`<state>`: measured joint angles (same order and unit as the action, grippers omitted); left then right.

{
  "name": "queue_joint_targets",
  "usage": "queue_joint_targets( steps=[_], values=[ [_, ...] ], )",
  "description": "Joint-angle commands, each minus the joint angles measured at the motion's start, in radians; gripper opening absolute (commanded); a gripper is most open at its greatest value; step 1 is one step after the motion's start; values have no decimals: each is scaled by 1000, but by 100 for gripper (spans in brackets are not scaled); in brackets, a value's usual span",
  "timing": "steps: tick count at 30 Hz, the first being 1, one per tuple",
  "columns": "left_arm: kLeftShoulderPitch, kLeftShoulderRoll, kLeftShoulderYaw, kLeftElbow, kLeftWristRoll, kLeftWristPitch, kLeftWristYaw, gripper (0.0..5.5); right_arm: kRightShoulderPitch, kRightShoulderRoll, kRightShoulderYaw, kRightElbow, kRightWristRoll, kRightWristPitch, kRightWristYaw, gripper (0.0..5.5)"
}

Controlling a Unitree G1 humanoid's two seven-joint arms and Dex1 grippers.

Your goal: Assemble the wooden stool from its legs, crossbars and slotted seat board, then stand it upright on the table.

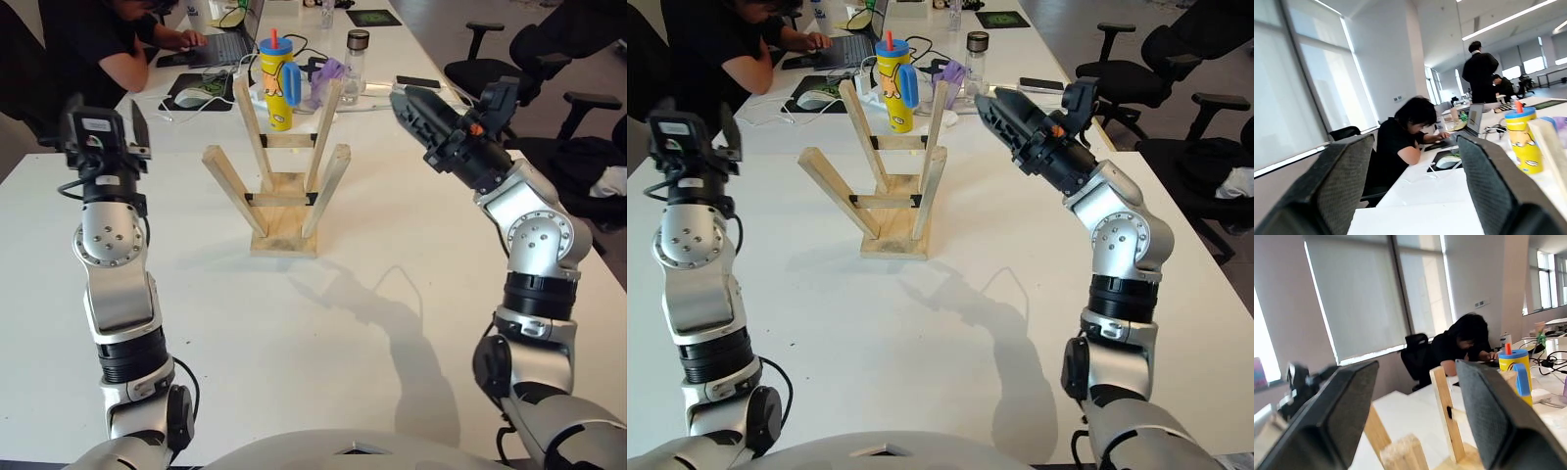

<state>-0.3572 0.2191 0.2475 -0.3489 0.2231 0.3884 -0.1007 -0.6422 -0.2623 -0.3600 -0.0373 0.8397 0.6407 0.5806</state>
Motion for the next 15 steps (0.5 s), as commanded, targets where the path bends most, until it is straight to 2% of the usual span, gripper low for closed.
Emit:
queue_joint_targets(
  steps=[1, 6, 8, 11, 13, 15],
  values=[
    [84, -52, -39, 30, -31, 2, 21, 319, -22, 108, 83, -38, -44, -56, -98, 232],
    [145, -81, -41, 79, -51, -30, 65, 319, -301, 159, 158, 95, -169, -277, -80, 139],
    [142, -80, -50, 97, -56, -47, 74, 319, -341, 169, 180, 149, -220, -327, -93, 102],
    [137, -78, -66, 109, -60, -63, 80, 319, -244, 191, 245, 221, -325, -308, -182, 53],
    [145, -75, -72, 111, -64, -67, 83, 319, -110, 196, 364, 341, -419, -117, -268, 7],
    [148, -80, -79, 104, -68, -64, 89, 319, 66, 229, 442, 431, -473, -31, -306, 2]
  ],
)
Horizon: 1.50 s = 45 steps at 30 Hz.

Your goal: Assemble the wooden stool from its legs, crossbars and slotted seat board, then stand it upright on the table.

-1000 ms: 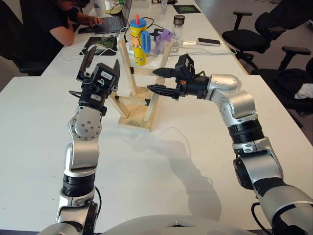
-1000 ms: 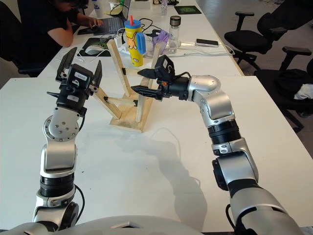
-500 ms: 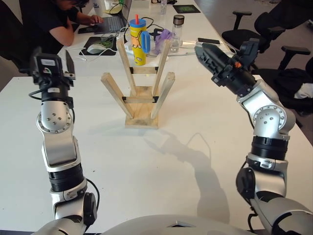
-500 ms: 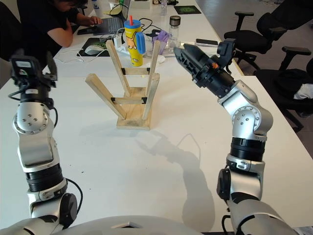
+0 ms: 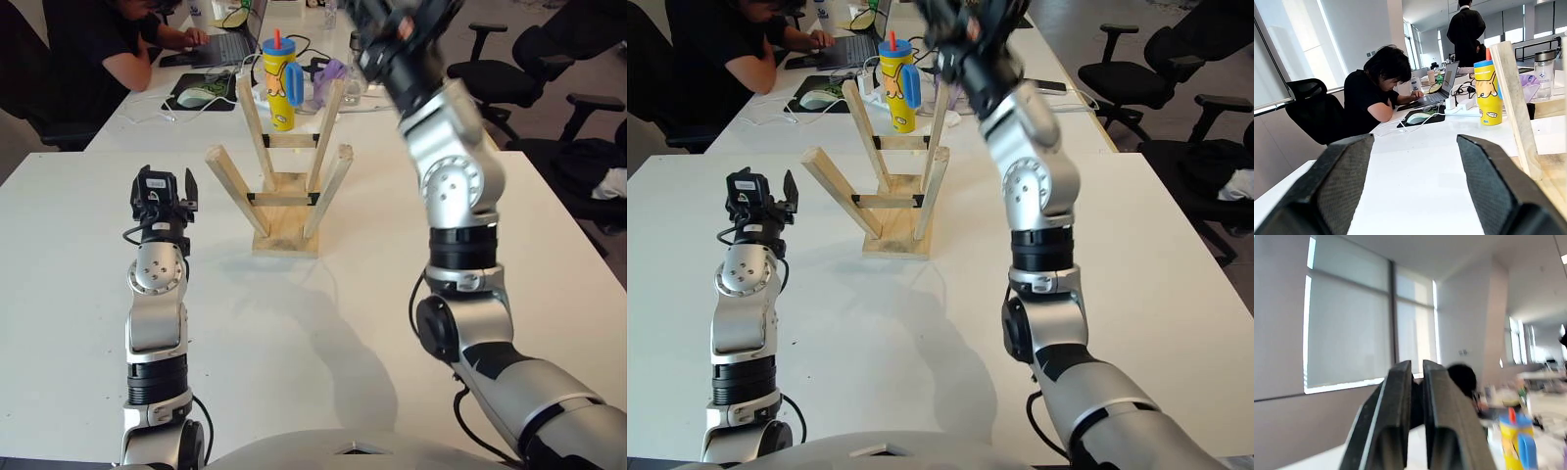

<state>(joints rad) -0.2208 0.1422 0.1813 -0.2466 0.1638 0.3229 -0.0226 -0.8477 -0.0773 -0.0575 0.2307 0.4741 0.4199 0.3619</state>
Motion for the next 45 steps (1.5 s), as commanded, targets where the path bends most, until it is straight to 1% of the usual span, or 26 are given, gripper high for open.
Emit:
queue_joint_targets(
  steps=[1, 2, 3, 6, 10, 12, 15, 17, 18, 19, 20, 22, 24, 26, 30, 33, 36, 40, 43, 45],
  values=[
    [7, -5, -20, 6, -10, 0, 11, 319, 309, 56, 150, 163, -103, 191, -83, 2],
    [4, -7, -26, 13, -13, -1, 10, 319, 297, 59, 152, 170, -108, 164, -77, 2],
    [6, -11, -29, 16, -15, -2, 12, 319, 245, 58, 134, 185, -115, 102, -76, 2],
    [5, -22, -46, 39, -19, -6, 13, 319, 81, 31, 44, 197, -110, -126, -39, 2],
    [-2, -28, -62, 59, -30, -16, 15, 319, -19, -23, -30, 137, -85, -286, 23, 2],
    [-10, -37, -40, 56, -48, -21, 38, 319, -19, -63, -71, 111, -88, -310, 9, 2],
    [-16, -40, -11, 30, -65, -35, 69, 319, 25, -121, -119, 97, -134, -300, -85, 2],
    [-22, -48, -2, 9, -83, -51, 80, 319, 90, -125, -173, 75, -143, -262, -184, 2],
    [-22, -56, 2, -7, -95, -60, 85, 319, 144, -106, -190, 35, -132, -236, -223, 2],
    [-21, -64, 0, -24, -105, -62, 88, 298, 219, -76, -177, -33, -136, -203, -255, 0],
    [-22, -69, -5, -30, -117, -54, 85, 288, 284, -38, -162, -98, -143, -183, -297, 0],
    [-37, -71, -19, -16, -133, -36, 72, 247, 406, 31, -62, -242, -188, -143, -351, 0],
    [-74, -65, -30, 34, -158, -15, 45, 221, 476, 60, 38, -326, -254, -133, -368, 0],
    [-114, -53, -60, 73, -172, -7, 5, 189, 508, 80, 79, -356, -262, -117, -358, 0],
    [-127, -47, -118, 69, -185, 44, -54, 121, 499, 92, 101, -339, -244, -122, -296, 0],
    [-88, -40, -134, 46, -163, 67, -46, 75, 463, 87, 110, -300, -240, -119, -243, 0],
    [-53, -36, -115, 37, -137, 90, -3, 31, 451, 87, 112, -273, -247, -103, -225, 0],
    [-51, -32, -69, 6, -105, 81, 70, 24, 469, 81, 93, -268, -270, -81, -249, 0],
    [-48, -42, -43, -40, -94, 65, 114, 24, 481, 51, 83, -273, -302, -73, -263, 0],
    [-45, -46, -42, -62, -94, 53, 123, 24, 486, 37, 37, -275, -324, -89, -314, 0]
  ],
)
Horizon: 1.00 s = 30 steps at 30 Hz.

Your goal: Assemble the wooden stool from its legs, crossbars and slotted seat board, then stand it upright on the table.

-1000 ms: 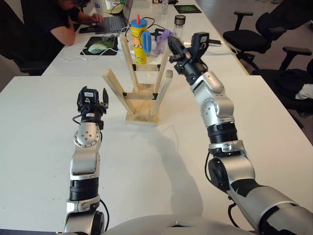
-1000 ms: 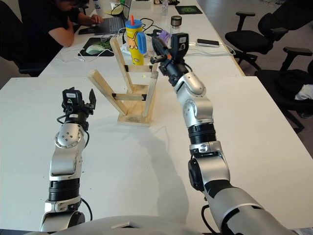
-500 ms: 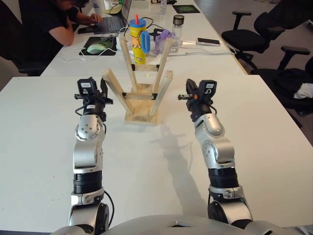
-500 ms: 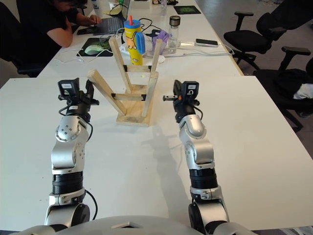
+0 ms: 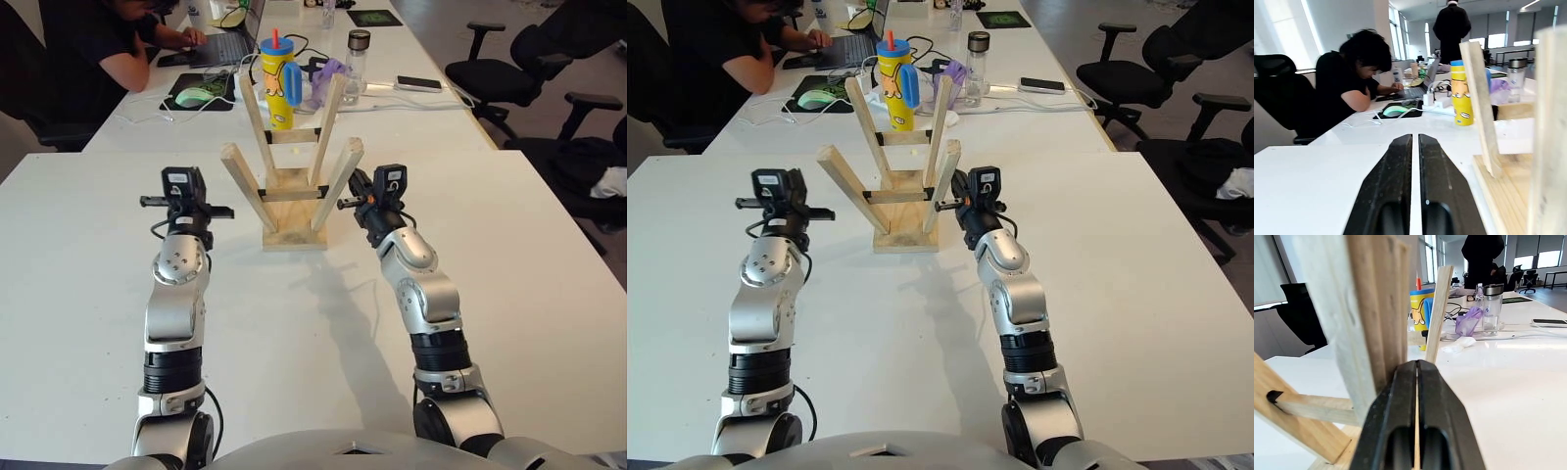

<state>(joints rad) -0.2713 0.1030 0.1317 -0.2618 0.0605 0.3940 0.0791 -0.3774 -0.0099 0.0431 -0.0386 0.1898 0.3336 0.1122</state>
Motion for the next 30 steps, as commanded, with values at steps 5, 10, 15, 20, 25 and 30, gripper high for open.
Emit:
queue_joint_targets(
  steps=[5, 10, 15, 20, 25, 30],
  values=[
    [0, -30, 36, -95, -14, -79, 55, 8, -19, -16, -160, -67, -54, -117, -170, 0],
    [-40, -9, -83, -14, -64, -12, -99, 1, -75, 5, -79, -62, -38, -122, -94, 0],
    [-18, -14, -208, 34, -49, 106, -178, 1, -44, 33, 197, 3, 10, 166, 140, 0],
    [7, 43, -135, 50, -23, 115, -152, 1, -11, -105, 47, 65, -53, 176, 80, 0],
    [38, 115, -105, 109, -15, 83, -189, 1, -178, -166, -6, 308, -68, 14, 140, 0],
    [11, 169, -100, 227, 1, 24, -213, 1, -406, -47, 22, 602, -60, -268, 253, 0]
  ],
)
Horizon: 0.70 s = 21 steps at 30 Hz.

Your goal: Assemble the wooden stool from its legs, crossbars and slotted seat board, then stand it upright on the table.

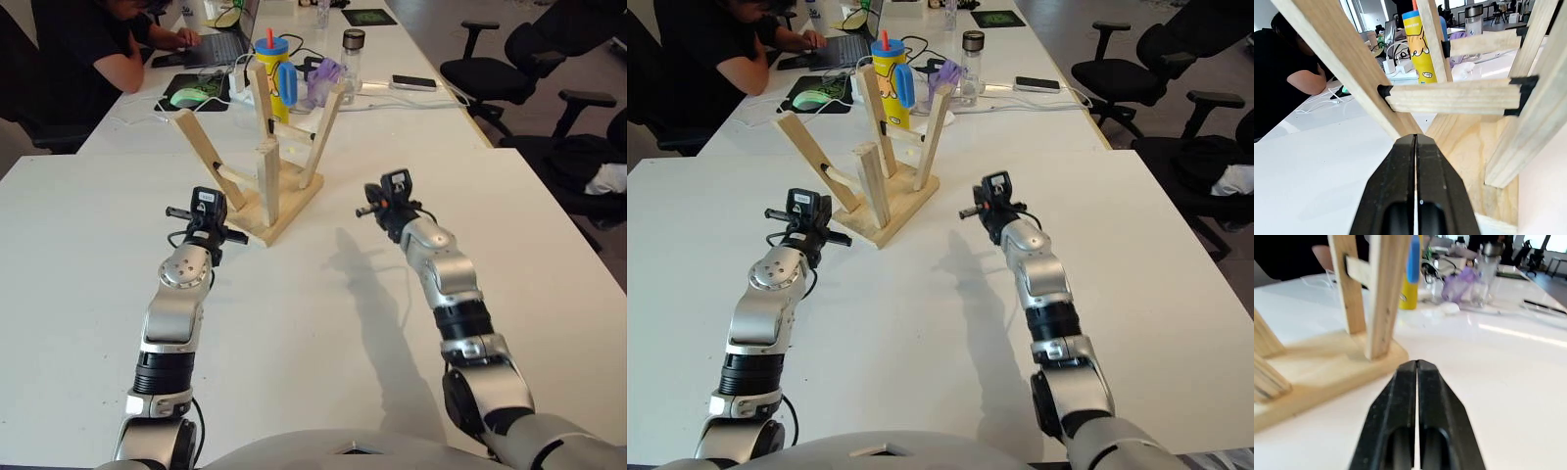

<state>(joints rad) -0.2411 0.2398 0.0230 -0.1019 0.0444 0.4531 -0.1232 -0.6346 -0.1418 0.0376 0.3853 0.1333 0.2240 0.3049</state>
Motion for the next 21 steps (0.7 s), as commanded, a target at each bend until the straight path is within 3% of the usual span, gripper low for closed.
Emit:
queue_joint_targets(
  steps=[1, 8, 15, 19, 21],
  values=[
    [-27, 41, 8, 91, 17, -42, -16, 1, -194, 110, 36, 259, -12, -207, 82, 0],
    [-57, 81, -3, 217, 25, -85, -50, 1, -389, 185, 92, 666, -86, -496, 285, 0],
    [-82, 143, 23, 413, 25, -175, -72, 1, -332, 290, 246, 627, -176, -696, 511, 0],
    [-73, 148, 23, 418, 23, -193, -74, 1, -225, 306, 266, 553, -256, -546, 273, 0],
    [-61, 142, 22, 396, 20, -188, -74, 1, -69, 272, 261, 328, -247, -423, 230, 0]
  ],
)
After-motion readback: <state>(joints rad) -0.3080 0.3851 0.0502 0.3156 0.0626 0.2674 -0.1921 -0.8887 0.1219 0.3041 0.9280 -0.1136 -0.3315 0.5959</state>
